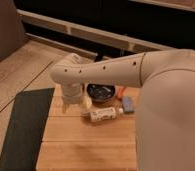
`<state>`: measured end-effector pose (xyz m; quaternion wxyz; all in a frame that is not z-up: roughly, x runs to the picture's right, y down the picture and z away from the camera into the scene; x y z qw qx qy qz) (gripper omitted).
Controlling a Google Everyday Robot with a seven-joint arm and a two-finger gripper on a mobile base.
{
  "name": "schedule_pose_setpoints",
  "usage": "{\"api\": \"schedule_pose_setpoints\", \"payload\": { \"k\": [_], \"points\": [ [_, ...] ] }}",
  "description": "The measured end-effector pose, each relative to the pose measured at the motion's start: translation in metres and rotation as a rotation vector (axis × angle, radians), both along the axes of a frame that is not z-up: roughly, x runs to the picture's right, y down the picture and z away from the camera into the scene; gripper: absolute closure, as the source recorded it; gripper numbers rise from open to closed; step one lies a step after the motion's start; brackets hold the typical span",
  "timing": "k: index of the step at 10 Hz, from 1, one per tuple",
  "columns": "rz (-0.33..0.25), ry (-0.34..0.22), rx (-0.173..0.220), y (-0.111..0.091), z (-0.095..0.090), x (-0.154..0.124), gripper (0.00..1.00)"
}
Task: Place the pepper on the white sponge
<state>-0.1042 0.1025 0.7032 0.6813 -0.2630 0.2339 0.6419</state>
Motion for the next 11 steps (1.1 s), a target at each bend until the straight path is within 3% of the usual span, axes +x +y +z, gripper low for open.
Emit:
{"api": "schedule_pose_setpoints", "payload": {
  "k": [3,6,7,8,9,11],
  "points": [
    [-0.015,-0.002,0.025,-0.007,0.002,-0.001,0.35],
    [-0.049,0.018,0.214,-0.078,0.012,0.031,0.35],
    [-0.051,0.032,0.261,-0.096,0.008,0.044,0.35],
    [-0.042,0.052,0.339,-0.122,-0.004,0.068,0.35],
    [-0.026,0.068,0.374,-0.133,-0.011,0.083,0.35],
    [-0.021,0.066,0.386,-0.136,-0.013,0.082,0.35]
  ]
}}
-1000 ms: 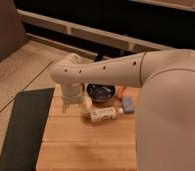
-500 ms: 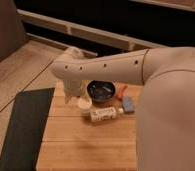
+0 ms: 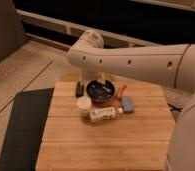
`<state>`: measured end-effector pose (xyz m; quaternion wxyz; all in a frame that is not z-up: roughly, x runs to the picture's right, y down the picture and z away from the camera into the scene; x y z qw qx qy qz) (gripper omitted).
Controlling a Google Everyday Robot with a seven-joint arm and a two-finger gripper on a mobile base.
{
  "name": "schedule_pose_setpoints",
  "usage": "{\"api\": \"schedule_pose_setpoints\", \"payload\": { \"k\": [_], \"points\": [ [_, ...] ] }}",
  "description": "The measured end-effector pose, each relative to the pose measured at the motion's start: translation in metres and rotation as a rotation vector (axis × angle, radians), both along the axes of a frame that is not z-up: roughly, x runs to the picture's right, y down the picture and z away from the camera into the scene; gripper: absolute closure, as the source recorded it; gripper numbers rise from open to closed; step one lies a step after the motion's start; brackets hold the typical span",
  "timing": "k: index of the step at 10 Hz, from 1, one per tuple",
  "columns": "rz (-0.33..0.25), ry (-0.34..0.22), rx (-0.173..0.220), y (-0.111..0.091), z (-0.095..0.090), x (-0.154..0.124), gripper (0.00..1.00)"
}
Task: Place the pepper on the white sponge
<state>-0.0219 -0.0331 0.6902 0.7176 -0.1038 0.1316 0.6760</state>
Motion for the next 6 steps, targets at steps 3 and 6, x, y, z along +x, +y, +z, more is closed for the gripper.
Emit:
{"api": "schedule_pose_setpoints", "payload": {
  "k": [3,6],
  "points": [
    [0.046,-0.007,0.005,0.0,0.001,0.002,0.35],
    [0.171,0.074,0.034,-0.012,0.012,0.08,0.35]
  ]
}}
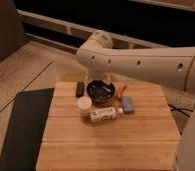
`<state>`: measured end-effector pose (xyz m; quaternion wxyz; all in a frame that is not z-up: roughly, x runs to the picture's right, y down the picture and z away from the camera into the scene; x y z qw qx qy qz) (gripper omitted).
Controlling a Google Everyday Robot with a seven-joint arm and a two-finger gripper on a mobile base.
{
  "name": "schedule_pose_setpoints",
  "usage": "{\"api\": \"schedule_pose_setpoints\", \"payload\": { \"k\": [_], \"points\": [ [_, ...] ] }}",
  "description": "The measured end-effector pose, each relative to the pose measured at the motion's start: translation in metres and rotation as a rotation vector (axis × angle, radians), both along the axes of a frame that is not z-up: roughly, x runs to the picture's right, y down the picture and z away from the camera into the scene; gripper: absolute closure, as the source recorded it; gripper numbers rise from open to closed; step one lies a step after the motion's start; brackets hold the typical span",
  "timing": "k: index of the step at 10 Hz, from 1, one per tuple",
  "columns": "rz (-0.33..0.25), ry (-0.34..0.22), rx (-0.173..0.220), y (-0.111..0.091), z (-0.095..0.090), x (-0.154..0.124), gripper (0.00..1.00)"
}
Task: Place the pepper on the white sponge
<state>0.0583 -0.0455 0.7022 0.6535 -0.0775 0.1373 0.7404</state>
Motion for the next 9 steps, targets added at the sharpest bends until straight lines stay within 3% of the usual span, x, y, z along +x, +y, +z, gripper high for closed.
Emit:
{"api": "schedule_pose_setpoints", "payload": {
  "k": [3,5,6,9],
  "points": [
    [0.086,0.026,0.094,-0.032,0.012,0.083,0.35],
    [0.121,-0.025,0.133,-0.044,0.024,0.11,0.35],
    [0.136,-0.051,0.141,-0.046,0.032,0.123,0.35],
    [0.161,-0.102,0.098,-0.036,0.063,0.158,0.35]
  ]
}}
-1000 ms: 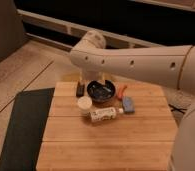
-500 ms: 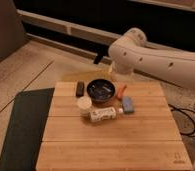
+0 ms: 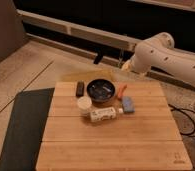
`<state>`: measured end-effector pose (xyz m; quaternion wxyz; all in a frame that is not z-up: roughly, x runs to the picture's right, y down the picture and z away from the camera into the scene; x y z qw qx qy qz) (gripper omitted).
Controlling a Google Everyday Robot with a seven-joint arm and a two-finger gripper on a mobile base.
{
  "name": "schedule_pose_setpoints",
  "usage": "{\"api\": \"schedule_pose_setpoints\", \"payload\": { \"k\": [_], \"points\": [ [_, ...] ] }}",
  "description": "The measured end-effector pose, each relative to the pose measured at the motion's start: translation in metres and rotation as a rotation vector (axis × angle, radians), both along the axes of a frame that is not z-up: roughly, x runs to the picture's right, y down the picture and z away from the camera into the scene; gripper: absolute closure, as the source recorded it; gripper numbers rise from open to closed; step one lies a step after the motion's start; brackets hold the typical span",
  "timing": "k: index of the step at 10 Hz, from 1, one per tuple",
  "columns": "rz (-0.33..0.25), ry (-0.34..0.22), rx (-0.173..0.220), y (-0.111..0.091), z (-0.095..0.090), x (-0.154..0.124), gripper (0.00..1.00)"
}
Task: Place the pepper on the white sponge
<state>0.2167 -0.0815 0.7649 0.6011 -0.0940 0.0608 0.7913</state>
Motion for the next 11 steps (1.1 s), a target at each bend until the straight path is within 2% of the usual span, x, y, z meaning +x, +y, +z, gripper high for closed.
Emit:
{"api": "schedule_pose_setpoints", "payload": {
  "k": [1,2,6,7,9,11],
  "points": [
    [-0.008,-0.016,-0.021,0.001,0.013,0.006,0.35],
    [-0.012,-0.019,-0.031,0.002,0.019,0.01,0.35],
    [-0.018,-0.008,-0.034,0.003,0.018,0.013,0.35],
    [-0.046,0.038,-0.029,0.003,0.021,0.025,0.35],
    [-0.102,0.086,-0.019,-0.005,0.038,0.034,0.35],
    [-0.164,0.049,-0.013,-0.006,0.063,0.02,0.35]
  ]
}}
